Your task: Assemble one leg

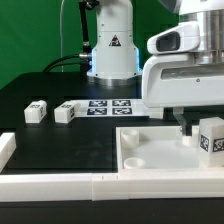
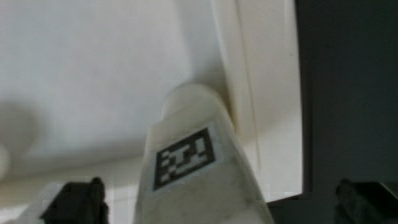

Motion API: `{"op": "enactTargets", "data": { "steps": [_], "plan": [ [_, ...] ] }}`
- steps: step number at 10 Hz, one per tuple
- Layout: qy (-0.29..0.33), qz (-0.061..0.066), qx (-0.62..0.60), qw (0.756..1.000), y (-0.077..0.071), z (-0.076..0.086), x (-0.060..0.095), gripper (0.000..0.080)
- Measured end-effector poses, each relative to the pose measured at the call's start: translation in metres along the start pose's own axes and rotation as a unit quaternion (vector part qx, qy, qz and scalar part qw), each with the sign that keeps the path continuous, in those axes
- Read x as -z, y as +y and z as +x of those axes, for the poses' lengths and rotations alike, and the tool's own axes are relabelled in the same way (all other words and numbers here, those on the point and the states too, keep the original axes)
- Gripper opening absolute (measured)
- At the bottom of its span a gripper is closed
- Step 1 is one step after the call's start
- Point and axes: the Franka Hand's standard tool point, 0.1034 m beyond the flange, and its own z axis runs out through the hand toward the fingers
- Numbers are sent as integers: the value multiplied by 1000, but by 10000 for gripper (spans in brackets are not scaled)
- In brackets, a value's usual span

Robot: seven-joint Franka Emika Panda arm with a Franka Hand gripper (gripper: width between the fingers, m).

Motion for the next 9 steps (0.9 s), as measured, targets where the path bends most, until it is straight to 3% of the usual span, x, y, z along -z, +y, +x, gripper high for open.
{"op": "enactTargets", "data": {
  "steps": [3, 6, 7, 8, 9],
  "plan": [
    [2, -10, 138, 990, 6, 3, 1, 649],
    [2, -9, 144, 990, 6, 3, 1, 622],
    [2, -9, 144, 990, 6, 3, 1, 447],
    [2, -9, 144, 990, 6, 3, 1, 447],
    [2, -9, 135, 991, 6, 3, 0, 291]
  ]
}}
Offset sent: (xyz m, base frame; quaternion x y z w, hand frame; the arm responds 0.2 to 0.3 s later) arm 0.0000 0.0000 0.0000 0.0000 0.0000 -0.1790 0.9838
